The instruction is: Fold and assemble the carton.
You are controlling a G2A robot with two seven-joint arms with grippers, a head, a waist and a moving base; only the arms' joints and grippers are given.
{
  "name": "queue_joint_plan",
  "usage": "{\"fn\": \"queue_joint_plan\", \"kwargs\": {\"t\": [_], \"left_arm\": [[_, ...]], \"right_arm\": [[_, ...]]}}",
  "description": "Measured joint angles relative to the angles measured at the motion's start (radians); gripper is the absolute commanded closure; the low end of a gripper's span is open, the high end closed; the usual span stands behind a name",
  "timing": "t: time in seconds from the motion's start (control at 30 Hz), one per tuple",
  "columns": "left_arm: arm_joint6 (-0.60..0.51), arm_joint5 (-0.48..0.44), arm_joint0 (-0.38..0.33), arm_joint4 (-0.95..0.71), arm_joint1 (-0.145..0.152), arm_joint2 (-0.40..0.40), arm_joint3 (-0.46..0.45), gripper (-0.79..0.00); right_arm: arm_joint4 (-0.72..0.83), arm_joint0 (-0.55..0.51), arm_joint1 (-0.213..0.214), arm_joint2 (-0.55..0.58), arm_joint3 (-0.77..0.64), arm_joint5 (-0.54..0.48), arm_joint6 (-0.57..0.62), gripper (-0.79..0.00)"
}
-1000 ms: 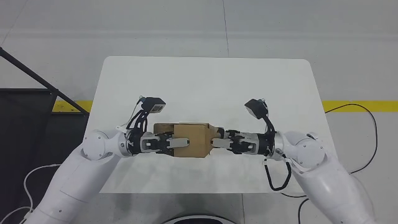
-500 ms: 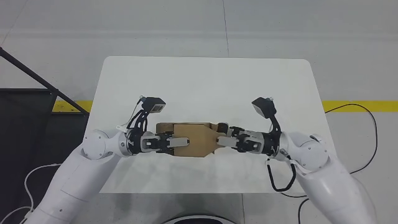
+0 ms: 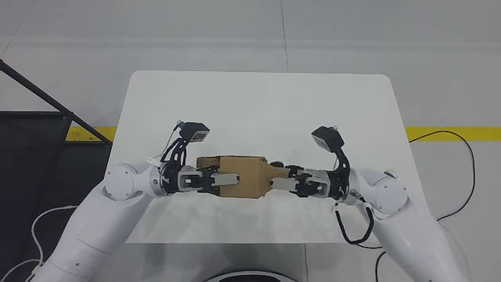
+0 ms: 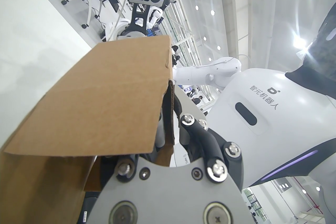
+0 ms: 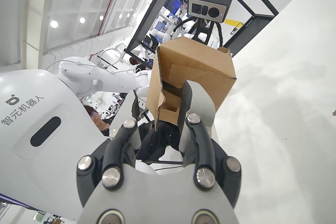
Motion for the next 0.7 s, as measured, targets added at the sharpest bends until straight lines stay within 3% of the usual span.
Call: {"fn": "queue_joint_plan", "kwargs": {"t": [0.3, 0.7], "left_arm": [[0.001, -0.001, 0.002, -0.002, -0.001, -0.001, 0.000, 0.000], [0.002, -0.002, 0.005, 0.000, -0.002, -0.005, -0.001, 0.000]], "right_arm": [[0.019, 0.033, -0.016, -0.038, 0.043, -0.011, 0.007, -0.363], [-0.015, 0.009, -0.015, -0.005, 0.049, -0.016, -0.029, -0.323]]}}
